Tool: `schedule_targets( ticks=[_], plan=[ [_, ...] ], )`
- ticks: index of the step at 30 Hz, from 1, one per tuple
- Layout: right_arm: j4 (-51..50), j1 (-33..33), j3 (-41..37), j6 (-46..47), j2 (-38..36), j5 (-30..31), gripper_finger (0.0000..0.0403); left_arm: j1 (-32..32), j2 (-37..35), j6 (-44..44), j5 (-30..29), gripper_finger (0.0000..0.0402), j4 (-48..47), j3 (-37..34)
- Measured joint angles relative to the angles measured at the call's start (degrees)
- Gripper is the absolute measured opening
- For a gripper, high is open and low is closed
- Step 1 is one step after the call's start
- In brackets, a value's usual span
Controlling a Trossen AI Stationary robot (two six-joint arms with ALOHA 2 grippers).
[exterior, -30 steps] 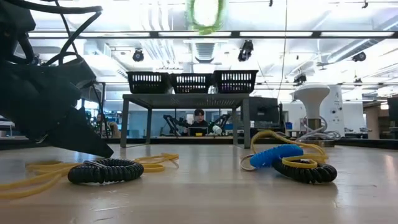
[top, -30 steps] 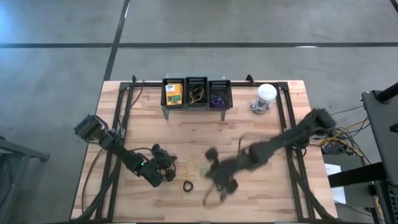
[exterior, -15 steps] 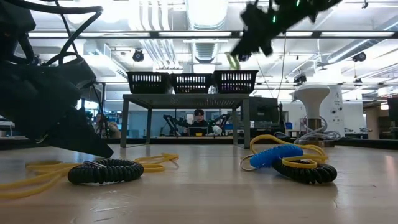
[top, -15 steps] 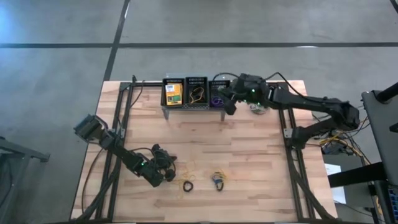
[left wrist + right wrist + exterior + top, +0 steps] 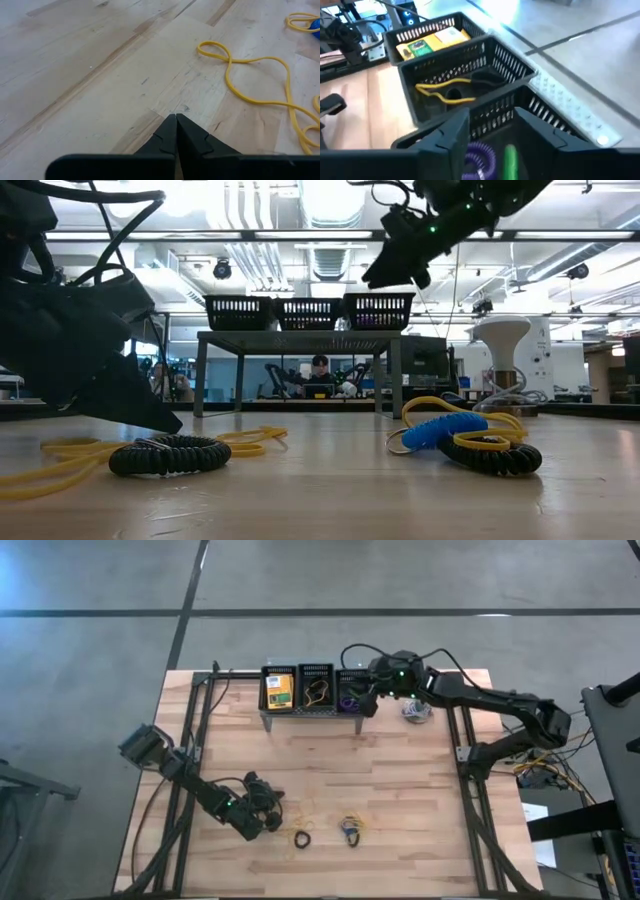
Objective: Pick & Place Office Desk Supplies
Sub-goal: Put the yellow rubber band into the middle black basket
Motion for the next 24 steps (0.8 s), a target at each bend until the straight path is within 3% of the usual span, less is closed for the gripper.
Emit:
schedule_targets(
  ticks=[5,10,13,18,24],
  plan=[
    [0.24,5.19,1.44,-1.43,-3.16,-1.01,0.0174,0.00,0.00,0.00,-0.02,0.0010,0.00,0.00],
    [-0.17,19.14,-0.39,-3.69,-5.51,0.13,0.0171,0.00,0.00,0.02,-0.06,0.0010,0.25,0.00],
    [0.31,29.93,-2.07,-3.77,-5.44,6.04,0.0163,0.00,0.05,1.19,-0.17,0.0010,0.27,0.50],
    [5.62,46.59,-7.13,-3.54,-0.69,18.51,0.0151,-0.51,0.11,11.06,0.00,0.0004,0.49,4.51],
    [25.19,57.95,-13.77,-2.44,9.66,24.55,0.0143,-2.91,-0.51,26.15,1.16,0.0002,-3.88,12.11]
  ],
)
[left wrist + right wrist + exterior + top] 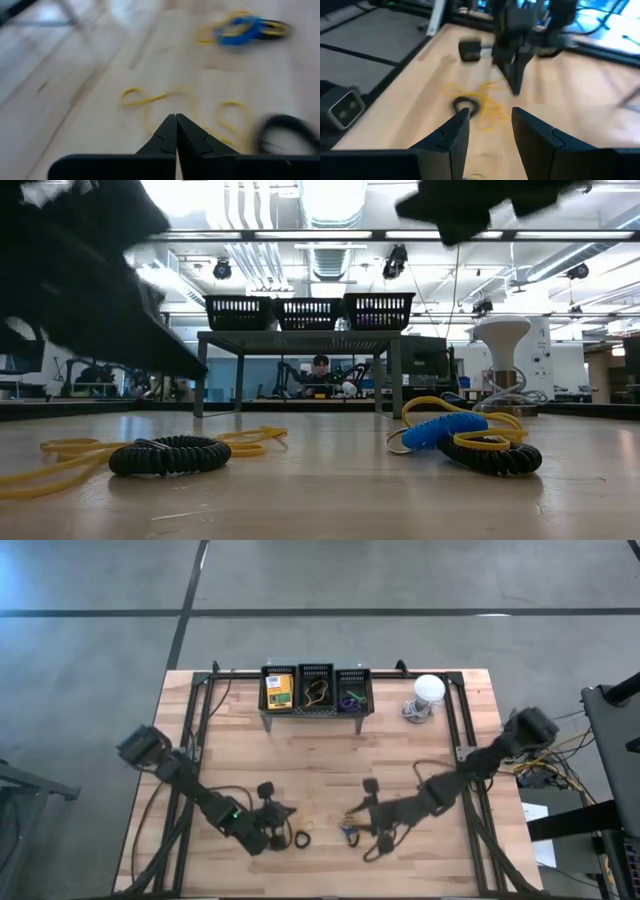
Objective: Pick & Place Office Desk Supplies
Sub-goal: Put the yellow rubber band into the middle black basket
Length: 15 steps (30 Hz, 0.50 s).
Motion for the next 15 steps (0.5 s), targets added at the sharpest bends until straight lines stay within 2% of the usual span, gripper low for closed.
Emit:
schedule_targets(
  ticks=[3,6,9,12,15],
  plan=[
    [9.31,1.48,-1.37,0.44,6.59,0.21,0.0144,-2.05,-1.32,-0.29,2.65,0.0002,-11.87,5.66],
    [14.33,1.67,-1.25,-1.24,12.45,0.23,0.0146,-3.66,-2.00,-8.99,4.56,0.0002,-29.34,12.27],
    [14.53,0.89,0.60,-2.43,16.60,0.20,0.0143,-4.91,-2.00,-18.66,9.58,0.0002,-45.89,17.75],
    [14.93,0.12,2.43,-2.49,19.05,-0.02,0.0139,-5.45,-2.11,-26.23,15.57,0.0005,-53.02,19.28],
    [12.87,-0.06,3.61,-2.42,19.89,-0.35,0.0136,-5.60,-2.15,-29.63,17.60,0.0012,-52.26,17.86]
  ],
)
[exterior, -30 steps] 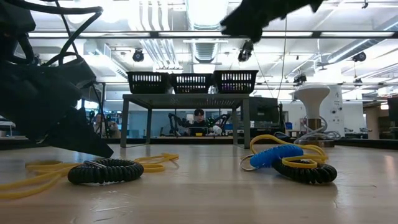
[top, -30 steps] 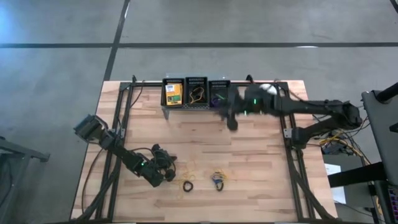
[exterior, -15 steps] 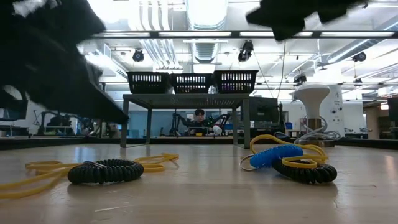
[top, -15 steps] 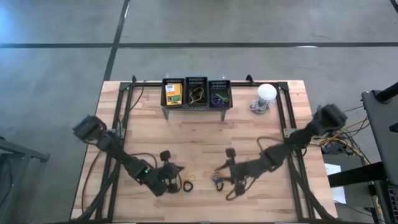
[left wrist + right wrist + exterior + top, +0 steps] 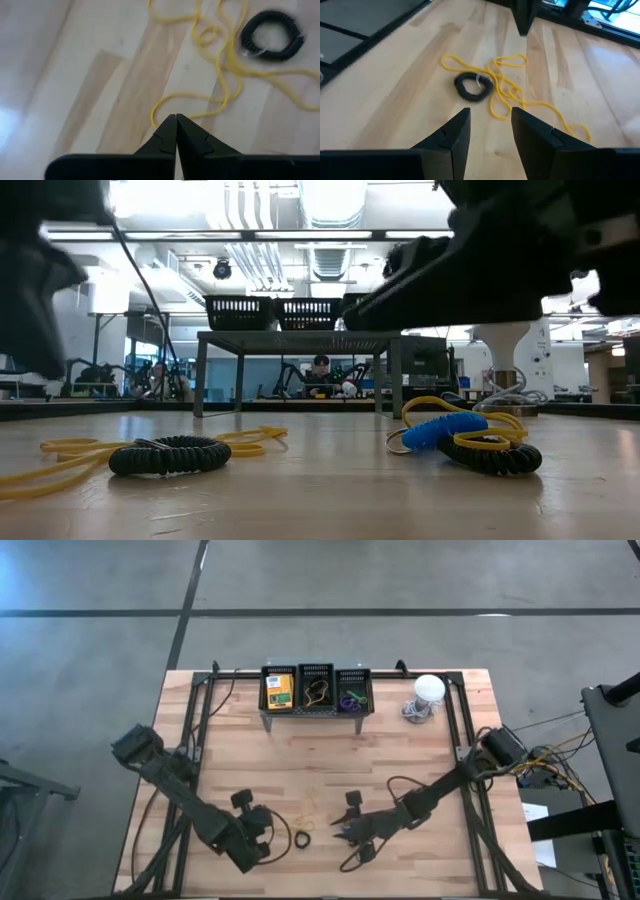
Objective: Pick & Place Office Desk Supplies
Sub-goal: Put the yellow rubber band into the middle black basket
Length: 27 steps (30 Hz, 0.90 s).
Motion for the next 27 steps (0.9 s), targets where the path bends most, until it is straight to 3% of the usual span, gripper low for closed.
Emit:
schedule_targets(
  ticks=[3,7,13,19,27],
  plan=[
    [-1.04,0.12,0.66,-0.18,-0.19,-0.13,0.0137,-0.04,0.00,-0.49,3.50,0.0023,1.34,-2.37],
    [-0.99,0.00,1.13,-0.22,-0.19,-0.13,0.0138,-0.55,-0.04,4.81,4.00,0.0056,4.95,-5.10],
    [-0.99,-0.55,1.37,0.34,-0.24,-0.15,0.0139,-0.61,-0.07,16.79,1.88,0.0129,16.69,-10.69],
    [-0.98,-0.93,1.37,0.68,-0.24,-0.16,0.0139,-0.45,-0.44,17.36,-3.50,0.0182,24.10,-16.11],
    [-1.01,-1.03,1.34,1.13,-0.24,-0.27,0.0134,0.39,-0.06,27.81,-8.26,0.0173,50.16,-25.20]
  ],
)
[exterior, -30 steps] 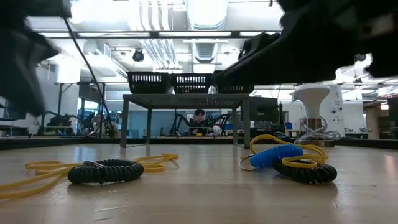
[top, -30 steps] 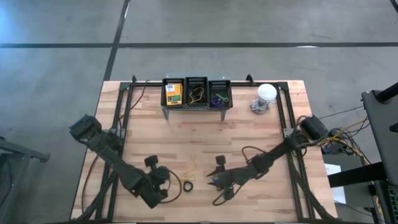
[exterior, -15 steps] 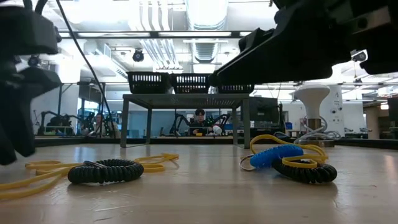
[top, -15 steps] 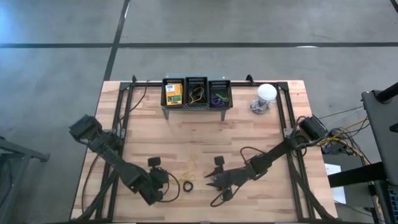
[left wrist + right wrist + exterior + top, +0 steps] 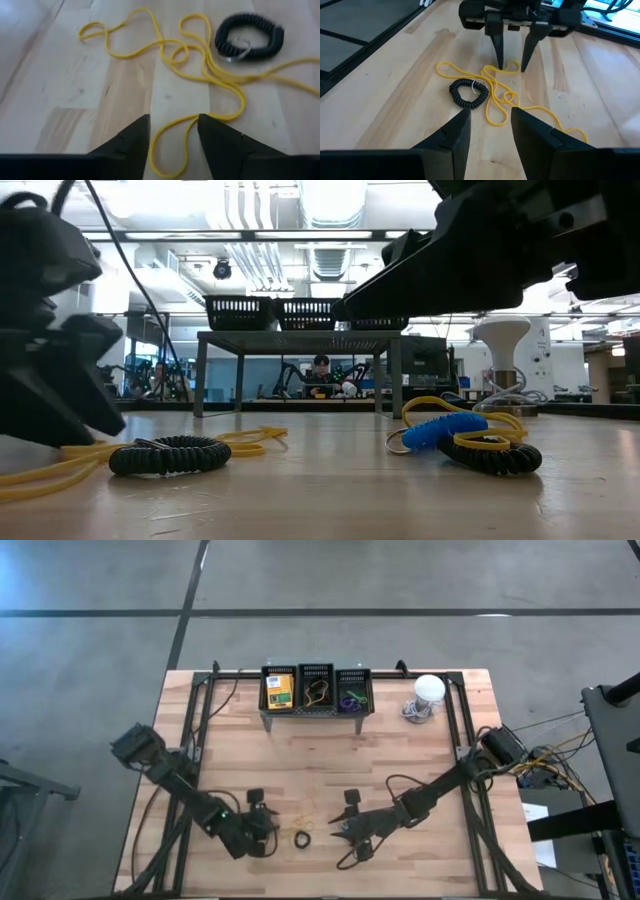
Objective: Pick & Place Office Desk Supplies
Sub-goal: Put the yellow rubber band into the middle black basket
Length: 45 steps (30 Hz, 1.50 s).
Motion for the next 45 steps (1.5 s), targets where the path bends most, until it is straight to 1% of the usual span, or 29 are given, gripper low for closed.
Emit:
schedule_targets(
  ticks=[3,7,11,13,14,17,22,26,28,32,35,38,42,45],
  plan=[
    [-0.03,0.00,-0.02,0.00,0.00,-0.05,0.0134,1.40,0.02,-0.39,1.57,0.0154,6.21,-2.47],
    [-0.03,-0.07,-0.04,-0.06,0.00,-0.05,0.0136,2.40,-0.19,-0.81,5.12,0.0115,9.00,-4.14],
    [-0.01,-0.07,-0.04,-0.04,0.00,-0.03,0.0133,2.43,-0.16,0.23,5.75,0.0060,8.62,-3.68],
    [-0.01,-0.13,-0.04,-0.04,0.00,-0.03,0.0132,2.43,-0.16,2.62,5.98,0.0025,7.49,-2.56],
    [-0.01,-0.20,-0.04,-0.02,0.00,-0.03,0.0132,2.43,-0.16,4.03,6.02,0.0014,6.51,-1.76],
    [0.00,-0.57,-0.07,-0.02,0.00,-0.03,0.0132,2.45,-0.96,5.64,5.85,0.0008,1.13,1.62],
    [-0.03,-1.05,-0.07,0.25,-0.02,-0.01,0.0128,2.43,-4.98,4.56,1.13,0.0006,-13.01,10.04],
    [-0.48,-1.00,-0.09,0.22,-0.13,-0.01,0.0127,2.43,-7.17,6.33,-4.24,0.0006,-20.02,17.49],
    [-4.37,-0.61,-0.11,0.31,-1.68,0.29,0.0127,2.43,-7.78,6.90,-7.71,0.0006,-24.56,21.27],
    [-14.19,0.00,-0.09,2.42,-7.13,0.94,0.0127,3.31,-8.11,7.25,-16.12,0.0005,-33.57,29.61],
    [-17.82,0.19,-0.56,4.55,-9.53,2.99,0.0127,6.51,-8.14,9.20,-19.88,0.0005,-39.83,36.30],
    [-17.99,0.38,-1.31,5.20,-9.81,4.18,0.0127,12.09,-8.14,15.89,-20.16,0.0005,-40.44,41.26],
    [-17.92,0.81,-2.04,5.55,-9.25,5.04,0.0127,22.15,-8.18,26.11,-18.47,0.0005,-40.36,46.23],
    [-18.10,0.95,-2.58,5.64,-9.20,5.02,0.0127,30.61,-8.18,30.94,-17.76,0.0005,-40.42,48.34]
  ],
)
